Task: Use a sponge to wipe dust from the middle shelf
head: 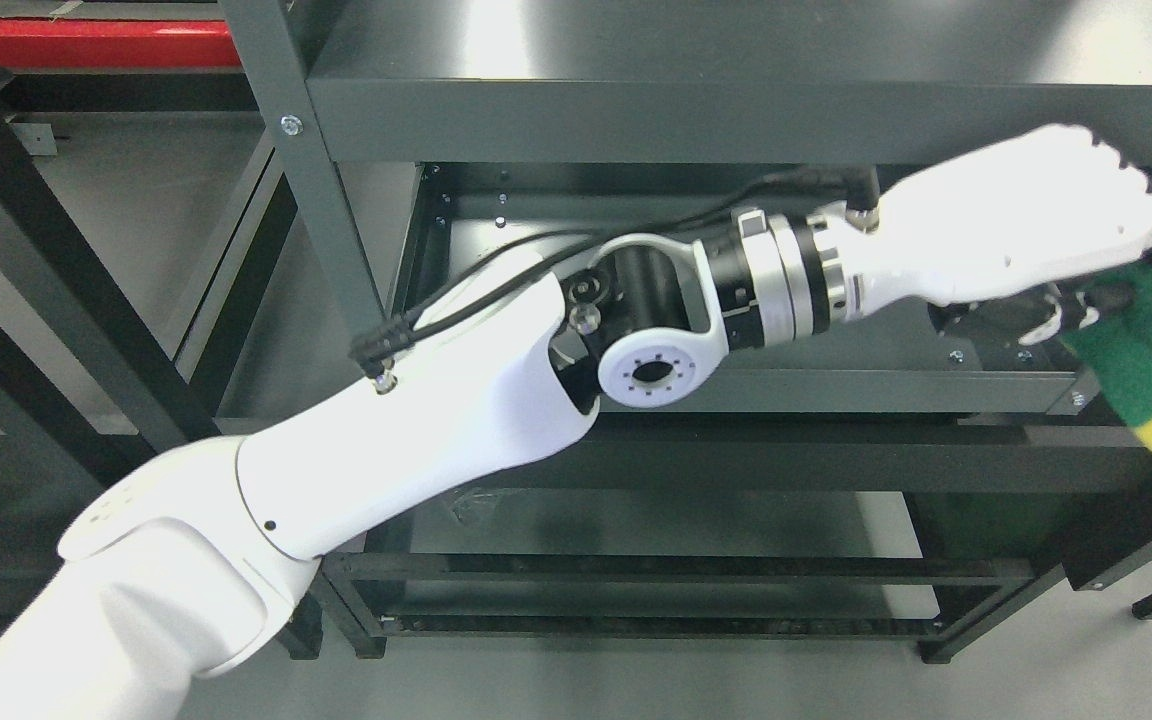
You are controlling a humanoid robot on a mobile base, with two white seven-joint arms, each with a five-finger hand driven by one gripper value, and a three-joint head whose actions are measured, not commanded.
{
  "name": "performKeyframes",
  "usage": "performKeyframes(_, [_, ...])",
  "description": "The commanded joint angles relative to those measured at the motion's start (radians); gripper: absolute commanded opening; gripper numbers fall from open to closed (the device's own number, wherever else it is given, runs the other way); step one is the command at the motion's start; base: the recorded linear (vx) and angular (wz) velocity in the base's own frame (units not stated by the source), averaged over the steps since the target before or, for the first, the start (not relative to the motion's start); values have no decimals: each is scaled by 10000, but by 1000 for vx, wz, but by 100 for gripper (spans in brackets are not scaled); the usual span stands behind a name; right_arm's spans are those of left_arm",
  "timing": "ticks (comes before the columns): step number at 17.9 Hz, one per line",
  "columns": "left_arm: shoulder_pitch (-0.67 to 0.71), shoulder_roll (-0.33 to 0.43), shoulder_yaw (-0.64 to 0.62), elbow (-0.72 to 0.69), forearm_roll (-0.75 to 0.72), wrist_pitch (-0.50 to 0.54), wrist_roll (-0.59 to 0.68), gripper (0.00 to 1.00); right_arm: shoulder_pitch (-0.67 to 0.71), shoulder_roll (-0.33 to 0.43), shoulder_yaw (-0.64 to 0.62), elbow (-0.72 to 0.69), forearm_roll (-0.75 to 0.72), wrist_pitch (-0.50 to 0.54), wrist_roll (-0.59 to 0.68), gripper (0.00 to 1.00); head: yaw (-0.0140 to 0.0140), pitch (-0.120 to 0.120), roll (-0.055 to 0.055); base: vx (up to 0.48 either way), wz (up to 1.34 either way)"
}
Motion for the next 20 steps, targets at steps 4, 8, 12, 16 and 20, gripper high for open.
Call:
performKeyframes(4, [6191,1,3930,-77,1434,-115,92,1,2,-175,14,-174,0,7,-3,100,0,0,0,0,0])
performKeyframes(8, [7834,1,7107,-459,2524,-161,137,1,2,-175,14,-174,0,7,-3,100,0,0,0,0,0])
performKeyframes(12, [9247,1,8386,-1563,3108,-161,888,2,2,-175,-1,-174,0,7,-3,100,0,0,0,0,0])
performKeyframes(16, [10842,1,8724,-2607,3614,-176,951,1,2,-175,-1,-174,0,7,-3,100,0,0,0,0,0])
performKeyframes(20, [11856,1,9338,-2701,4198,-1048,936,1,2,-175,-1,-174,0,7,-3,100,0,0,0,0,0])
